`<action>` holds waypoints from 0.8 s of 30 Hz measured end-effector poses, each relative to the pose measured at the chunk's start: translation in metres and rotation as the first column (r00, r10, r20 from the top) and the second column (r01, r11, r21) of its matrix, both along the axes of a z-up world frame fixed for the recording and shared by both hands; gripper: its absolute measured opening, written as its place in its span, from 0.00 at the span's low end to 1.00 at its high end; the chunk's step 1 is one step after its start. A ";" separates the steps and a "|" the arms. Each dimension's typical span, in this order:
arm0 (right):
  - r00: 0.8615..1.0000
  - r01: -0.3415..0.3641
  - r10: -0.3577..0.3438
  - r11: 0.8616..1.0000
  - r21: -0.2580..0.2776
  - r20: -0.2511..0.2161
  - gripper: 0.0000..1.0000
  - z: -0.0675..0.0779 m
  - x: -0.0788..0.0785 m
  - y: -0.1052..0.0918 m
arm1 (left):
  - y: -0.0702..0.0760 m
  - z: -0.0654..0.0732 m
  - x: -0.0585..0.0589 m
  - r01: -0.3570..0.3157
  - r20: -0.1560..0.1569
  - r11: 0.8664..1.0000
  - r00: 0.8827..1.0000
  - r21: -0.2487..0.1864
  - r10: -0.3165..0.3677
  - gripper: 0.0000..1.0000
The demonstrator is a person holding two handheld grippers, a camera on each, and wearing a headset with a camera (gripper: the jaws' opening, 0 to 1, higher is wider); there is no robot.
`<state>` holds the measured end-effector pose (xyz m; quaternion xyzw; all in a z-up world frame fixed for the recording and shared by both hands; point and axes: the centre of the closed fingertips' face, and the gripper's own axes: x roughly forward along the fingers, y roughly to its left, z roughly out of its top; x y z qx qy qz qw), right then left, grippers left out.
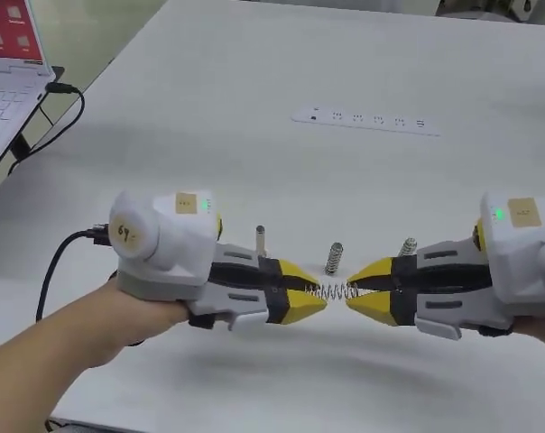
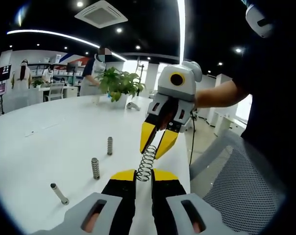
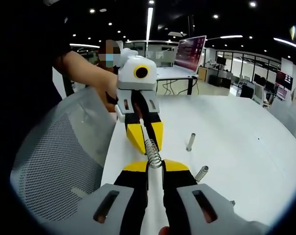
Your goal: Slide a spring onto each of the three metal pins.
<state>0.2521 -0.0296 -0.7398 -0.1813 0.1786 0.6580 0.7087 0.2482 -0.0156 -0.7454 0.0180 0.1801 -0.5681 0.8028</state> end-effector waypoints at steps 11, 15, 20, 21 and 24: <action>0.999 -0.035 0.035 0.999 0.024 0.031 0.08 0.013 -0.010 0.015 | 0.000 -0.011 -0.003 0.019 0.010 0.998 1.000 0.058 -0.019 0.02; 0.998 -0.046 0.044 0.998 0.049 0.043 0.08 0.020 -0.013 0.023 | -0.003 -0.012 -0.003 0.023 0.010 0.998 1.000 0.064 -0.024 0.02; 0.996 -0.066 0.061 0.996 0.068 0.070 0.08 0.027 -0.019 0.035 | -0.009 -0.010 -0.004 0.038 0.010 0.997 0.999 0.061 -0.039 0.02; 0.996 -0.066 0.061 0.995 0.070 0.070 0.08 0.027 -0.019 0.036 | -0.010 -0.010 -0.004 0.041 0.010 0.997 0.999 0.061 -0.042 0.02; 0.996 -0.064 0.058 0.994 0.086 0.071 0.08 0.029 -0.021 0.039 | -0.010 -0.010 -0.005 0.044 0.011 0.997 0.999 0.063 -0.045 0.02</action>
